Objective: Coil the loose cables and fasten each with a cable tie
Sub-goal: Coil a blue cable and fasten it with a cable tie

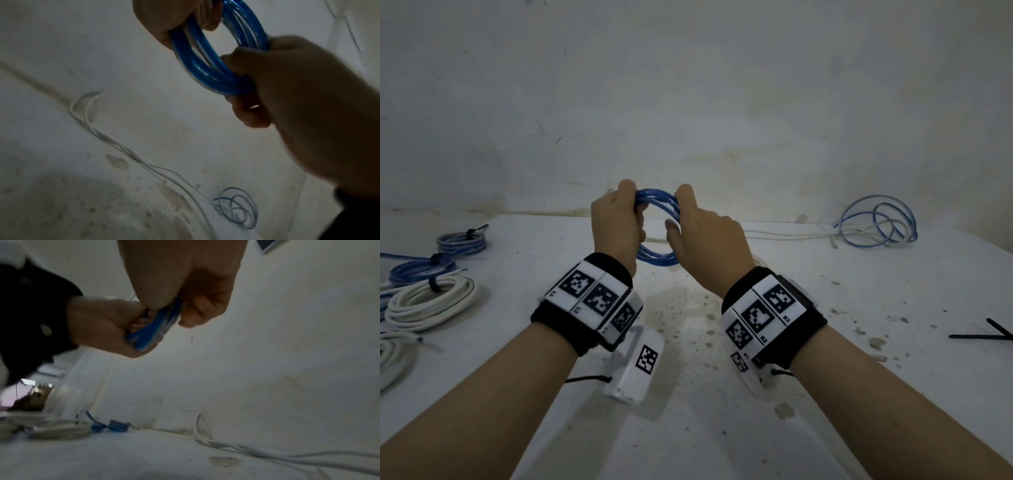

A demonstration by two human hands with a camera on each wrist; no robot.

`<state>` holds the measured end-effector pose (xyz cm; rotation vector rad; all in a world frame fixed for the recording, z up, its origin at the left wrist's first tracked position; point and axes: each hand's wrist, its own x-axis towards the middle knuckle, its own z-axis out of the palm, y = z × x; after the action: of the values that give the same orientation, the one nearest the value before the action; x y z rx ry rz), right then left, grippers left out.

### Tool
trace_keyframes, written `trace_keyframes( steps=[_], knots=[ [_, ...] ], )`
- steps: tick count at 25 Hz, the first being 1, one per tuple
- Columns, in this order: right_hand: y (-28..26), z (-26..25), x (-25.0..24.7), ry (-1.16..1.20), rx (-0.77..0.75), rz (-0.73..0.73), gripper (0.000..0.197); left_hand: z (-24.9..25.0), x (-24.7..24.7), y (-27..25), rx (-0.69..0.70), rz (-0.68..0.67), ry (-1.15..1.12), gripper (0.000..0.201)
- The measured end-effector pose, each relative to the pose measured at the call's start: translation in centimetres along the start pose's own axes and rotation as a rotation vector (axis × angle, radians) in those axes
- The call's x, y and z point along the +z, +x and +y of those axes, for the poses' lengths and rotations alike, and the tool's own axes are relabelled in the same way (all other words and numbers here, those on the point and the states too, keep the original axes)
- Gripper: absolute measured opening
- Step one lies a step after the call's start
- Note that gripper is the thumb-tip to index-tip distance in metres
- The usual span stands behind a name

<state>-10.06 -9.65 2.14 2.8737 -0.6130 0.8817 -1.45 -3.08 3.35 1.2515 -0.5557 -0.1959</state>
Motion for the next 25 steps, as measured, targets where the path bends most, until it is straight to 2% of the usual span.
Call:
trace_keyframes(
  steps=[2, 6, 9, 11, 14, 16, 20, 22, 24, 25],
  knots=[
    [-0.2, 0.9, -0.2, -0.070, 0.012, 0.006, 0.033, 0.0, 0.2, -0.1, -0.037, -0.061, -0.040, 0.040],
    [-0.3, 1.8, -0.8, 0.000, -0.002, 0.039, 0.034, 0.0, 0.7, -0.1, 0.143, -0.200, 0.146, 0.046],
    [-0.2, 2.6, -1.2, 0.018, -0.027, 0.124, 0.028, 0.2, 1.3, 0.1, 0.175, -0.250, 0.215, 0.048],
    [-0.1, 2.8, -1.4, -0.049, -0.005, 0.062, 0.026, 0.1, 1.5, 0.0, 0.257, -0.250, 0.326, 0.050],
    [-0.2, 2.6, -1.6, -0.121, -0.050, -0.035, 0.021, -0.4, 2.0, -0.8, 0.412, -0.215, 0.530, 0.053],
    [0.0, 2.7, -1.8, -0.173, -0.063, -0.055, 0.021, -0.9, 2.4, -1.1, 0.406, -0.159, 0.503, 0.051],
    [-0.9, 4.3, -3.2, -0.206, -0.012, -0.158, 0.015, -2.7, 4.5, -1.5, 0.205, -0.139, 0.290, 0.040],
    [-2.4, 6.6, -4.6, -0.007, 0.048, -0.385, 0.027, -3.3, 6.6, -2.5, 0.177, -0.221, 0.300, 0.040],
    [-4.3, 9.7, -6.7, 0.412, 0.234, -0.619, 0.044, -3.7, 8.6, -3.5, 0.222, -0.324, 0.356, 0.043],
    [-5.3, 11.6, -7.7, 0.565, 0.355, -0.661, 0.048, -3.8, 9.4, -3.8, 0.246, -0.368, 0.391, 0.044]
  ],
)
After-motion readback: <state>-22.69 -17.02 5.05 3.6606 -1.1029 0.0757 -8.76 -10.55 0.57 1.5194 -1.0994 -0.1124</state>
